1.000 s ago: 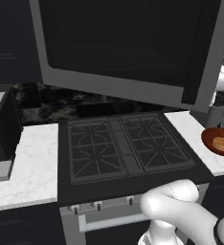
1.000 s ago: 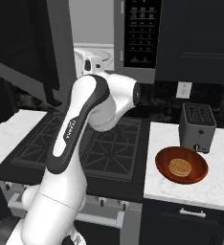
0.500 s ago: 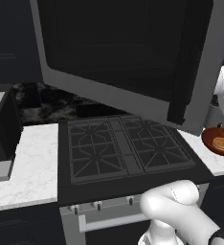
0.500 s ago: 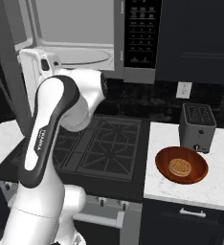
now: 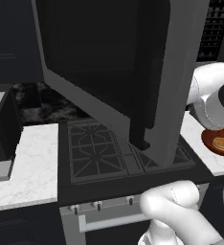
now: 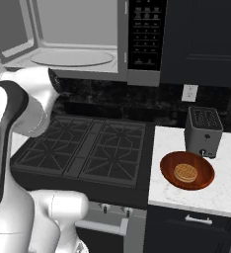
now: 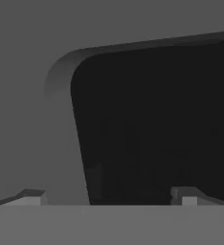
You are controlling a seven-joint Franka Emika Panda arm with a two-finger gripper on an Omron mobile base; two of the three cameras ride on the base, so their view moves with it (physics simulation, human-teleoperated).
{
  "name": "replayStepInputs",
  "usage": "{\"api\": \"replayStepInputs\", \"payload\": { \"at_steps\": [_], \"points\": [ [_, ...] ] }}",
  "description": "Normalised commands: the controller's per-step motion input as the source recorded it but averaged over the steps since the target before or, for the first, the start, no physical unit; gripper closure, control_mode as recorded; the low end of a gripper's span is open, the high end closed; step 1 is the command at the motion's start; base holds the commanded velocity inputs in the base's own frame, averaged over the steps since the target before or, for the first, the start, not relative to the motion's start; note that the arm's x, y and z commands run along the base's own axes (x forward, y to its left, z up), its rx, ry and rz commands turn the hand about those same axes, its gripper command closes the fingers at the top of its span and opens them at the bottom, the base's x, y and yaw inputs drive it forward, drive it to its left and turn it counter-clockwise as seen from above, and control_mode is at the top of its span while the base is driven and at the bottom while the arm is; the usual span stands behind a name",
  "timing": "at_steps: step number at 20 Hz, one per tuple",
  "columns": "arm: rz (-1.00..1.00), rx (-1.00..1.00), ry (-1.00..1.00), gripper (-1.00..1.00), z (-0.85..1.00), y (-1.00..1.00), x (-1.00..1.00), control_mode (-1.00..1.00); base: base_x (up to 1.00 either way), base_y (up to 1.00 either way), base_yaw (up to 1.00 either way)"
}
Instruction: Open the microwave, place the bowl with waffle inside the microwave, then close the microwave door and turn it on.
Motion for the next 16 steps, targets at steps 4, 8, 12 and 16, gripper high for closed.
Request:
{"api": "replayStepInputs", "payload": {
  "at_steps": [4,8,12,16],
  "points": [
    [0.00,-0.05,-0.11,-1.00,0.00,0.62,-0.10,-1.00,0.00,0.00,0.00],
    [0.00,-0.04,-0.10,-1.00,0.00,0.55,-0.07,-1.00,0.00,0.00,0.00],
    [0.00,-0.04,-0.10,-1.00,0.00,0.52,-0.12,-1.00,0.00,0.00,0.00],
    [0.00,-0.07,-0.10,-1.00,0.00,0.21,-0.05,-1.00,0.00,0.00,0.00]
  ]
}}
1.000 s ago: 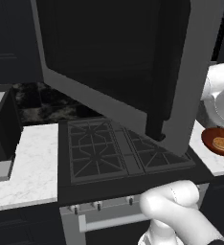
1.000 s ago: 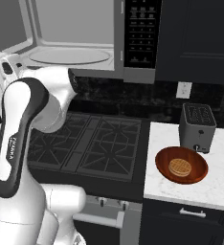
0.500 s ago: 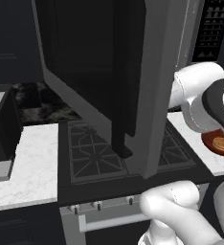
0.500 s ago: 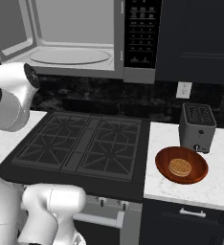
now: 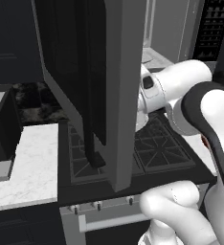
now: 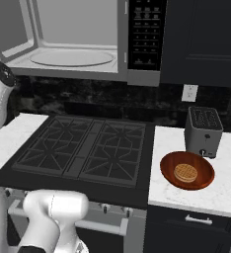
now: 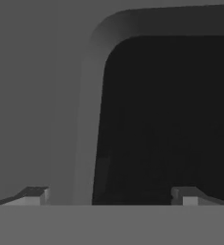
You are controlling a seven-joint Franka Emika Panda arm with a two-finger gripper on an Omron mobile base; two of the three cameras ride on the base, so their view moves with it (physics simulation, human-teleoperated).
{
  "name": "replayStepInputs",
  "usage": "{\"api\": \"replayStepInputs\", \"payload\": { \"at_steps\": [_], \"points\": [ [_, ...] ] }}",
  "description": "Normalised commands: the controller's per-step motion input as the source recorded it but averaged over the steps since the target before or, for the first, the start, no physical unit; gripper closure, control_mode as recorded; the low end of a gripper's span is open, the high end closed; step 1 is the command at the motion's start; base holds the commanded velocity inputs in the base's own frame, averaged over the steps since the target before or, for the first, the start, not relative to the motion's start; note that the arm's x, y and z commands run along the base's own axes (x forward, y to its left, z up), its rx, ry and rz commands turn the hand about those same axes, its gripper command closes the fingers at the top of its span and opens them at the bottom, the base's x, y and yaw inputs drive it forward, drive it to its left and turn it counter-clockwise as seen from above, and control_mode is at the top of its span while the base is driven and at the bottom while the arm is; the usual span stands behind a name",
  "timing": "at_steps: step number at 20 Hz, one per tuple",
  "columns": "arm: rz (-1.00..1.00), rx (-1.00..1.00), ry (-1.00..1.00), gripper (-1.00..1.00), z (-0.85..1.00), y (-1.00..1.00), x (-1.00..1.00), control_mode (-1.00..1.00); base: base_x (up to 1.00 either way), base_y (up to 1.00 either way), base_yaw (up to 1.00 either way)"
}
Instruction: Open the microwave, place the bowl with waffle inside the microwave, then close the microwave door and turn it on.
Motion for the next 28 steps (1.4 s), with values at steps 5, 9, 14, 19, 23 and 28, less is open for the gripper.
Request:
{"api": "replayStepInputs", "payload": {
  "at_steps": [5,9,14,19,23,28],
  "points": [
    [-0.04,-0.02,-0.02,-1.00,0.00,-0.33,0.00,-1.00,0.00,0.00,0.00],
    [-0.16,0.00,0.00,-1.00,-0.01,-0.98,0.18,-1.00,0.00,0.00,0.00],
    [-0.23,0.00,0.00,-1.00,-0.18,-1.00,0.14,-1.00,0.00,0.00,0.00],
    [-0.31,-0.02,0.00,-1.00,-0.57,-1.00,0.01,-1.00,0.00,0.00,0.00],
    [-0.37,0.00,0.00,-1.00,-0.78,-1.00,0.02,-1.00,0.00,0.00,0.00],
    [-0.47,0.00,0.01,-1.00,-0.74,-1.00,0.29,-1.00,0.00,0.00,0.00]
  ]
}}
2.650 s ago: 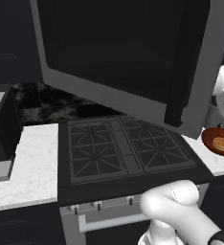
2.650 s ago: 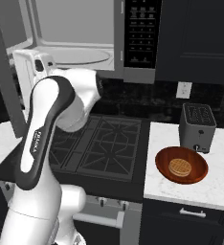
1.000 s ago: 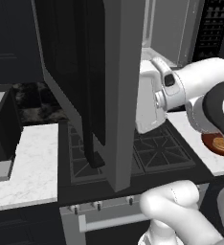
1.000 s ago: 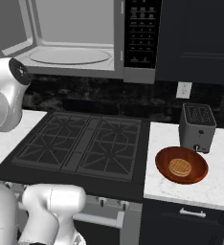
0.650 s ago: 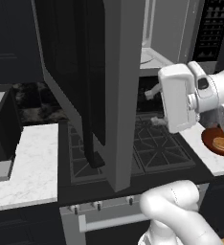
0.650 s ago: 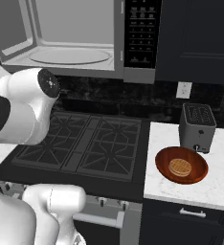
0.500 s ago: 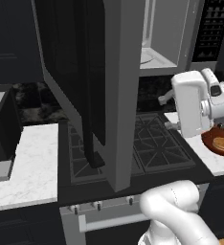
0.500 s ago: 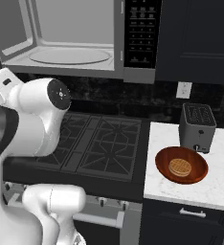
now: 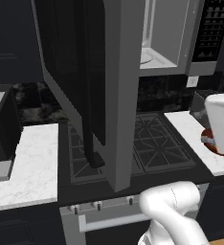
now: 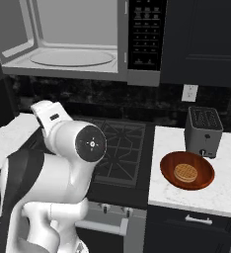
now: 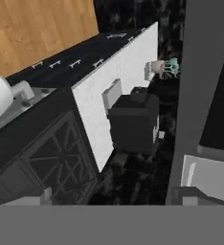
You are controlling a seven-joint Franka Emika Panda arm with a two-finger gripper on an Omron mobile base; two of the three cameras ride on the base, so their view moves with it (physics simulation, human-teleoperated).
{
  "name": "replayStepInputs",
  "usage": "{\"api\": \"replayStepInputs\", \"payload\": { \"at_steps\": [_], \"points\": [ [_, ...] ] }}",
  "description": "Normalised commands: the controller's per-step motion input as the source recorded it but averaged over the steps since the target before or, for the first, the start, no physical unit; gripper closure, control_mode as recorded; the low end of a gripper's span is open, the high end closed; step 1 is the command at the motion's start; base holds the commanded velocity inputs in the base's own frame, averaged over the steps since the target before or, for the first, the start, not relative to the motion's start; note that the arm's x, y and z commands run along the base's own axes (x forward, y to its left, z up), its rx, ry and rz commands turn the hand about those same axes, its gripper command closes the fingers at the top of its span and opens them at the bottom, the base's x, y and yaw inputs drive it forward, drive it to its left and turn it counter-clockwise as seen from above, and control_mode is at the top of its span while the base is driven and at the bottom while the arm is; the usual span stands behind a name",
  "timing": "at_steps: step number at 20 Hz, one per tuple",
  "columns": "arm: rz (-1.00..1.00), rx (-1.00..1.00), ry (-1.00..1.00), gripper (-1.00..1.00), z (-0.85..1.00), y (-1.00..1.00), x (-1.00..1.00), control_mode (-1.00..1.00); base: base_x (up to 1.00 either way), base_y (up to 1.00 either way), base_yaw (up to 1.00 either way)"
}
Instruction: Open the microwave, place the bowl with waffle inside the microwave, then close the microwave door and turn it on.
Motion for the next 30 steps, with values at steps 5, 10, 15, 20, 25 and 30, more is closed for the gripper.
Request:
{"api": "replayStepInputs", "payload": {
  "at_steps": [5,10,15,20,25,30],
  "points": [
    [-0.37,0.00,0.10,-1.00,-0.46,-0.99,0.59,-1.00,0.00,0.00,0.00],
    [-0.30,0.00,0.13,-1.00,-0.41,-1.00,0.52,-1.00,0.00,0.00,0.00],
    [-0.24,0.00,0.11,-1.00,-0.37,-0.99,0.49,-1.00,0.00,0.00,0.00],
    [-0.16,0.00,0.12,-1.00,-0.22,-0.75,0.40,-1.00,0.00,0.00,0.00],
    [-0.04,0.02,0.10,-1.00,-0.04,-0.50,0.35,-1.00,0.00,0.00,0.00],
    [0.00,0.07,0.16,-1.00,-0.15,-0.68,-0.07,-1.00,0.00,0.00,0.00]
  ]
}}
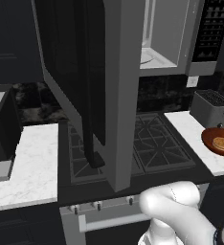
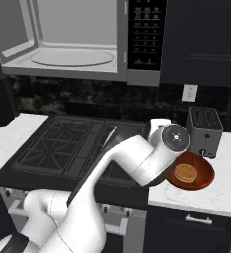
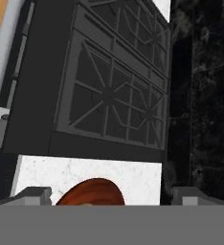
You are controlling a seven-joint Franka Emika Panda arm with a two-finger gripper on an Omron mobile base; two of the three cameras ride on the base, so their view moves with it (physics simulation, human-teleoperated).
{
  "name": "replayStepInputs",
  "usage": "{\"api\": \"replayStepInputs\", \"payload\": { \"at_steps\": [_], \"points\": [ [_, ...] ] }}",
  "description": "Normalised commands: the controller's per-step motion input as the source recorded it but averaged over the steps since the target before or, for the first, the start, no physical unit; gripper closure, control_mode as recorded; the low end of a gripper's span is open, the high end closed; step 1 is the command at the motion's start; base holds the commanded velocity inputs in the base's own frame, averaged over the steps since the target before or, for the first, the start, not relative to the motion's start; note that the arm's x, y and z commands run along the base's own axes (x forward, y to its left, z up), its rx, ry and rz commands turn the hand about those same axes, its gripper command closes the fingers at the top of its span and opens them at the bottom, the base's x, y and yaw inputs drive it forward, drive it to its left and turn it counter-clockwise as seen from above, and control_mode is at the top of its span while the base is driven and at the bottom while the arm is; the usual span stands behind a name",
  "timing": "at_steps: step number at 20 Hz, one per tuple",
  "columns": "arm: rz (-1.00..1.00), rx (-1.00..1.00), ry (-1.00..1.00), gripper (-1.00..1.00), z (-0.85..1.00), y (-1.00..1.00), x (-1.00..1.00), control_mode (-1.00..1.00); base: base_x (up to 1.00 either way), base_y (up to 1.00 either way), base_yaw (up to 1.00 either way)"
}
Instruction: Open the microwave, place the bowl with waffle inside the microwave, then close the microwave door and turn it on.
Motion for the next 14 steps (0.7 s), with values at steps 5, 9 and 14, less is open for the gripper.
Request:
{"api": "replayStepInputs", "payload": {
  "at_steps": [5,9,14],
  "points": [
    [0.00,0.03,0.19,-1.00,-0.29,-0.65,-0.15,-1.00,0.00,0.00,0.00],
    [0.00,0.00,0.17,-1.00,-0.44,-0.47,-0.01,-1.00,0.00,0.00,0.00],
    [0.00,0.00,0.14,-1.00,-0.48,-0.34,0.01,-1.00,0.00,0.00,0.00]
  ]
}}
